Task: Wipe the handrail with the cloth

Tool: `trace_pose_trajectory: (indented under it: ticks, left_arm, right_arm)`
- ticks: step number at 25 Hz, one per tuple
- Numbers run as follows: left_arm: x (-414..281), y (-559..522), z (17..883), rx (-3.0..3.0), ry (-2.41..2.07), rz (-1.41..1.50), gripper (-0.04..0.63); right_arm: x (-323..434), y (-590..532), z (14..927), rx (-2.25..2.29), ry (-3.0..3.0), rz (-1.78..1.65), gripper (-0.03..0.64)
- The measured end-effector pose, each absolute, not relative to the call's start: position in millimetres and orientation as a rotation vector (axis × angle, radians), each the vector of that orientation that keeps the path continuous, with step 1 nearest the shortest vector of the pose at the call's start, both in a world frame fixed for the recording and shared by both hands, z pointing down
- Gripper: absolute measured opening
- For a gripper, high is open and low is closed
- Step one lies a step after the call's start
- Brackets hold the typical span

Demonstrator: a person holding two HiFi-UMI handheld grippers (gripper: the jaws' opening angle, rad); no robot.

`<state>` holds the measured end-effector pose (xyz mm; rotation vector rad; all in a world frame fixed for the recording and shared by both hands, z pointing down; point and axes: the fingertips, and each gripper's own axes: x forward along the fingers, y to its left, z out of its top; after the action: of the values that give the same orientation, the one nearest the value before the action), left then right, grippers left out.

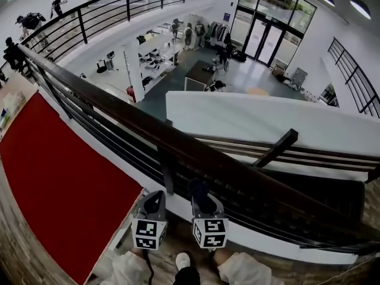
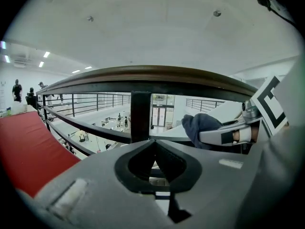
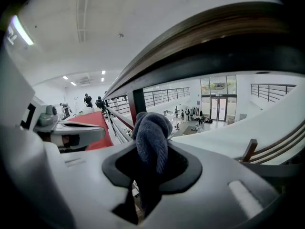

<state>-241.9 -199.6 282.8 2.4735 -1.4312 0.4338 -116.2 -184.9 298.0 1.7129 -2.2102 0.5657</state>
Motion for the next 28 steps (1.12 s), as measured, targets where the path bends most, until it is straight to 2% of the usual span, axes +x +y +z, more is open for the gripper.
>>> trace_pose_trajectory:
  ticks: [11,18,28]
  left_arm:
    - [-245,-252,289,2.582,-1.384,0.462,0.002]
    - [-242,-251,291,2.58,-1.364,0.45,0.002]
    - [-234,-249,298,2.575,-1.328,0.455,0.002]
  right_arm:
    - [-171,-273,319,1.764,-2.192,0.65,0.095]
    - [-166,-286,323,1.76,-2.064,0.469,0.094]
    - [-172,-289,325,1.724,-2.012,0.417,0.094]
